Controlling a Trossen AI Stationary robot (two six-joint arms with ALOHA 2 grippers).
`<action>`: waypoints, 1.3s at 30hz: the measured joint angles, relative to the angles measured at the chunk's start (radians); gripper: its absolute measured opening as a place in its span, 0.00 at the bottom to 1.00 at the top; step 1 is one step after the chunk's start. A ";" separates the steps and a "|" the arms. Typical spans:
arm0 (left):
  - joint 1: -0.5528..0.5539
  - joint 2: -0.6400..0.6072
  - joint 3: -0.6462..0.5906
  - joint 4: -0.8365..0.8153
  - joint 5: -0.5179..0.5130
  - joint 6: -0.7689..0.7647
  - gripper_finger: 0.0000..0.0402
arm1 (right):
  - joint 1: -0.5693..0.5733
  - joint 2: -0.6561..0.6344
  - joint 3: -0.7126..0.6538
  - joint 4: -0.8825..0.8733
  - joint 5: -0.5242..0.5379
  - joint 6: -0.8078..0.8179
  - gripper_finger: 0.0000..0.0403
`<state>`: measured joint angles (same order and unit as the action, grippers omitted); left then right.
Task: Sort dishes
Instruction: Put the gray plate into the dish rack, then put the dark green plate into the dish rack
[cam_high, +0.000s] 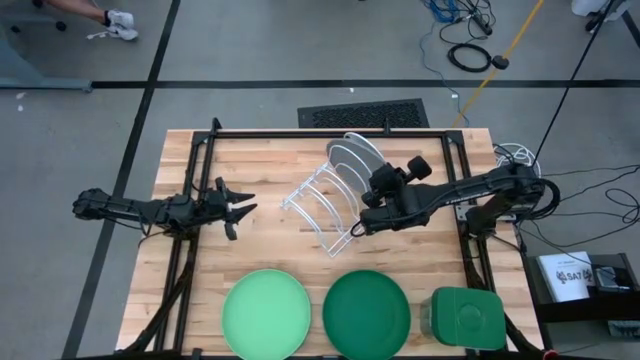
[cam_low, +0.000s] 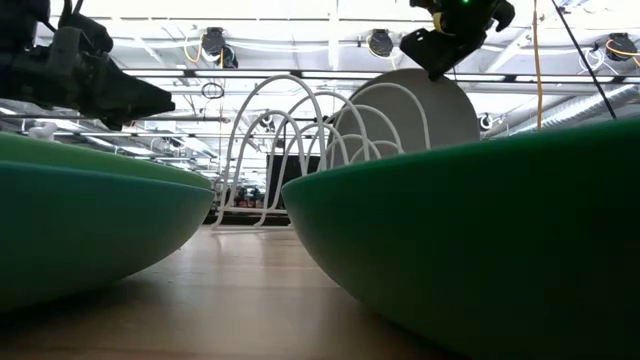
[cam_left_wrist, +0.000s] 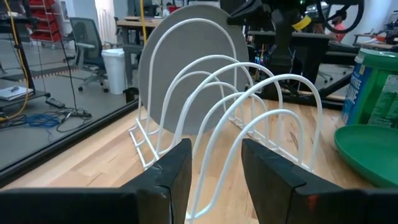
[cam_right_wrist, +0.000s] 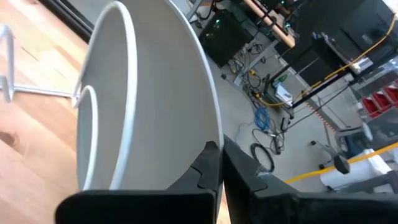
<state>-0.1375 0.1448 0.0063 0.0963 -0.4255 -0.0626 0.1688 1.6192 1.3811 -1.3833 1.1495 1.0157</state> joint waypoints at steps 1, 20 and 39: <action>0.000 0.000 0.000 0.000 0.000 0.000 0.35 | 0.000 0.004 0.000 -0.005 0.002 0.005 0.00; 0.000 0.000 0.000 0.000 -0.001 0.000 0.35 | -0.003 0.022 0.000 -0.012 -0.071 -0.005 0.22; 0.000 0.000 0.000 -0.001 0.000 0.000 0.35 | 0.076 0.002 0.000 -0.178 -0.168 -0.063 0.58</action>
<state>-0.1375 0.1448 0.0063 0.0957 -0.4259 -0.0628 0.2449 1.6216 1.3811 -1.5610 0.9820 0.9526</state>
